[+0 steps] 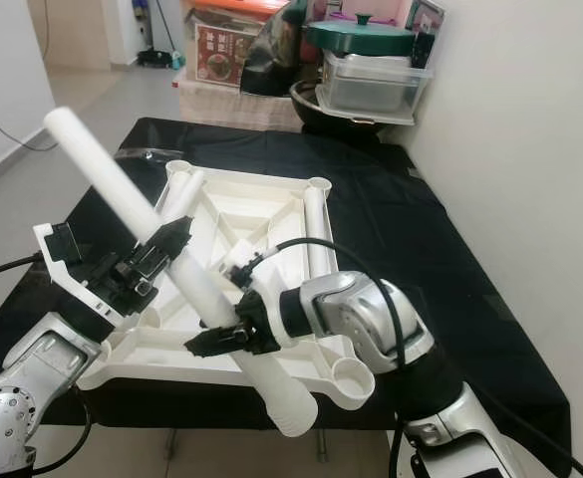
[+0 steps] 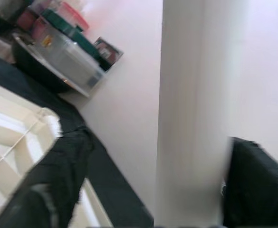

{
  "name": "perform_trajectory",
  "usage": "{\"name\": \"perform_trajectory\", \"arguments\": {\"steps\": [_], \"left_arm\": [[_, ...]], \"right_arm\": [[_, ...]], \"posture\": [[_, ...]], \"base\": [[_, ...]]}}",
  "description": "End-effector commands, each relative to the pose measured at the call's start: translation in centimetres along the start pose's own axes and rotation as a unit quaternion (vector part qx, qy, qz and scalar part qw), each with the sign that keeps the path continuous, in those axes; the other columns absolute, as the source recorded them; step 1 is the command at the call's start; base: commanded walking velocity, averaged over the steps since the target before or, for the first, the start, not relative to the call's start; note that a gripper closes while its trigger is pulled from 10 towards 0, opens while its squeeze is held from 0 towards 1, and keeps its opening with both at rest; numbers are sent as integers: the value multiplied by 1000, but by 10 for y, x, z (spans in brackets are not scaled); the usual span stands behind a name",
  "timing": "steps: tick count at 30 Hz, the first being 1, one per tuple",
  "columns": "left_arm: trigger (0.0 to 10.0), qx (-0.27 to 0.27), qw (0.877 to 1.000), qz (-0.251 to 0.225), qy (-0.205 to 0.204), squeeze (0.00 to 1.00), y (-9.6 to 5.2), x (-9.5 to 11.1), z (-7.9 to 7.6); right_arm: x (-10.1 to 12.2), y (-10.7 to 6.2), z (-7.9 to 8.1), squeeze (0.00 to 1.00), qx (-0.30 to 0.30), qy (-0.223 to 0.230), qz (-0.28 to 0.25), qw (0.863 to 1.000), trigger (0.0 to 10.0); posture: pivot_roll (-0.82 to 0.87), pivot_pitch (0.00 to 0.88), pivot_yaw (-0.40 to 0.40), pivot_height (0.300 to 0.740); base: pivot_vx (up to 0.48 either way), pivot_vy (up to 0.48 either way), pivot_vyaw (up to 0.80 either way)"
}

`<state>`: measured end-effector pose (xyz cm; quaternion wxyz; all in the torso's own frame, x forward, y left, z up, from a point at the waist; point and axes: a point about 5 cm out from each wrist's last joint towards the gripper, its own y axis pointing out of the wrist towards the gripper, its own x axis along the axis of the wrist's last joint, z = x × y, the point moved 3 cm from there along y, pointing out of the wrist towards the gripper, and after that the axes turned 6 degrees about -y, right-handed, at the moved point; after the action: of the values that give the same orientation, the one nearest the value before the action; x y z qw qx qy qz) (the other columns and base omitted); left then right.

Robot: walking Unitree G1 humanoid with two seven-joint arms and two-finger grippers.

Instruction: Building children table

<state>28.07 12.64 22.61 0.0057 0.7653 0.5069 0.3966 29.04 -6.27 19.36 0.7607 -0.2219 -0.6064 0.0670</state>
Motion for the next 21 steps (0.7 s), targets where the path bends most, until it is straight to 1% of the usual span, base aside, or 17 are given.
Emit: {"name": "perform_trajectory", "arguments": {"steps": [1,4,6,8,9,10,11,12,13,14,15,16,17,18,19,20,21], "left_arm": [[10000,-23,1000,-8,1,1000,-3,6,-8],[10000,-39,999,-14,-6,1000,-6,10,-12],[10000,-63,998,-20,-22,1000,-12,19,-20],[10000,-63,998,-20,-22,1000,-12,19,-20],[10000,-74,997,-19,-26,1000,-14,22,-23],[10000,-81,996,-15,-27,871,-17,23,-25],[10000,-81,996,-15,-27,871,-17,23,-25],[10000,-87,996,-10,-30,0,-18,22,-26],[10000,-87,996,-10,-30,0,-18,22,-26],[10000,-89,996,0,-24,0,-19,19,-26],[10000,-87,996,21,-7,0,-21,14,-25],[10000,-87,996,21,-7,0,-21,14,-25],[10000,-82,996,45,14,0,-23,7,-23],[10000,-82,996,45,14,0,-23,7,-23],[10000,-75,994,71,36,0,-24,1,-20],[10000,-67,990,103,63,0,-26,-6,-16],[10000,-67,990,103,63,0,-26,-6,-16]], "right_arm": [[3,-11,-6,0,-19,5,-16,1000,0],[2,-18,-13,0,-36,11,-22,999,0],[0,-35,-23,0,-65,19,-31,997,0],[0,-35,-23,0,-65,19,-31,997,0],[1,-46,-31,0,-87,20,-39,995,0],[6,-56,-38,0,-108,19,-48,993,0],[6,-56,-38,0,-108,19,-48,993,0],[10,-63,-42,0,-122,17,-56,991,0],[10,-63,-42,0,-122,17,-56,991,0],[17,-70,-47,0,-136,15,-71,988,0],[27,-78,-52,0,-152,13,-92,984,0],[27,-78,-52,0,-152,13,-92,984,0],[36,-85,-57,0,-170,10,-113,979,0],[36,-85,-57,0,-170,10,-113,979,0],[46,-91,-63,0,-192,12,-139,971,0],[58,-95,-73,0,-225,20,-179,958,0],[58,-95,-73,0,-225,20,-179,958,0]], "posture": [[75,0,-106,740],[78,0,-108,740],[82,0,-107,740],[82,0,-107,740],[80,0,-105,740],[79,0,-103,740],[79,0,-103,740],[79,0,-103,740],[79,0,-103,740],[79,0,-101,740],[77,0,-96,740],[77,0,-96,740],[77,0,-95,740],[77,0,-95,740],[77,0,-94,740],[80,0,-91,740],[80,0,-91,740]], "base": [[0,0,0],[0,0,0],[0,0,0],[0,0,0],[0,0,0],[0,0,0],[0,0,0],[0,0,0],[0,0,0],[0,0,0],[0,0,0],[0,0,0],[0,0,0],[0,0,0],[0,0,0],[0,0,0],[0,0,0]]}}
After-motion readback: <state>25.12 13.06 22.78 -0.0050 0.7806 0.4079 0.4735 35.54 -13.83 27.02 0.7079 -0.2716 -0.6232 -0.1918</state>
